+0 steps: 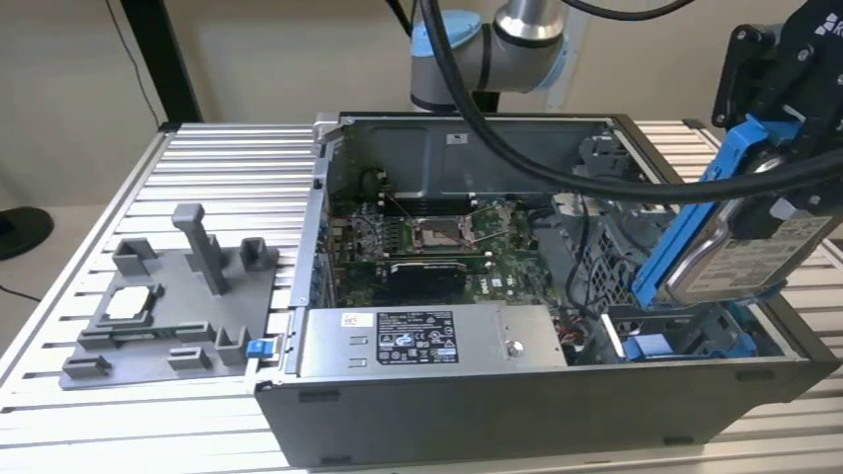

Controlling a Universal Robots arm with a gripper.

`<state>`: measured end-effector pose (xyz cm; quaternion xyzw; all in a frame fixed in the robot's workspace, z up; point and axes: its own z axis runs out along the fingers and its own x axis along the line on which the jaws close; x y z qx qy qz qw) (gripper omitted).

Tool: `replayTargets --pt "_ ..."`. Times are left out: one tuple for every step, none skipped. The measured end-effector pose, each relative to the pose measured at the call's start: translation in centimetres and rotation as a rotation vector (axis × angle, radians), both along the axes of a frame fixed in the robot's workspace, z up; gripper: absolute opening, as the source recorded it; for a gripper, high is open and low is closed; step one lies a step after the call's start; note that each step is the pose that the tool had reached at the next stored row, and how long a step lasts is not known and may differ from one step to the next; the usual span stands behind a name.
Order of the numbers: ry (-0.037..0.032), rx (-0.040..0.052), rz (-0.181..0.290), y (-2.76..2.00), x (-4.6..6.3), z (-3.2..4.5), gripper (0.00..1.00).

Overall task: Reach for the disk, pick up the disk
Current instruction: 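Pick up the disk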

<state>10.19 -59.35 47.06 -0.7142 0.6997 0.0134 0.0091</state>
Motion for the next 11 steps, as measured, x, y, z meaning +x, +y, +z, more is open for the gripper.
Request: replayTargets --pt "0.0001 0.0000 0.000 -0.21 0.04 0.00 0.00" --pt "0.0002 -0.0001 0.000 -0.38 0.08 0.00 0.00" --pt "0.0002 0.0001 0.000 -0.49 0.08 -0.01 0.00" --pt "0.0003 0.0000 0.000 -0.53 0.08 0.00 0.00" --pt "0.0003 -0.0001 0.000 -0.53 0.08 0.00 0.00" --pt "0.0002 0.0000 0.000 -0.53 0.09 0.00 0.00" --pt "0.0003 0.0000 0.000 -0.53 0.09 0.00 0.00" --pt "0.0003 0.0000 0.000 -0.55 0.09 0.00 0.00" --pt "0.0003 0.0000 0.000 -0.56 0.09 0.00 0.00" --pt "0.0002 0.0000 0.000 -0.56 0.09 0.00 0.00" --pt "0.0002 0.0000 0.000 -0.56 0.09 0.00 0.00"
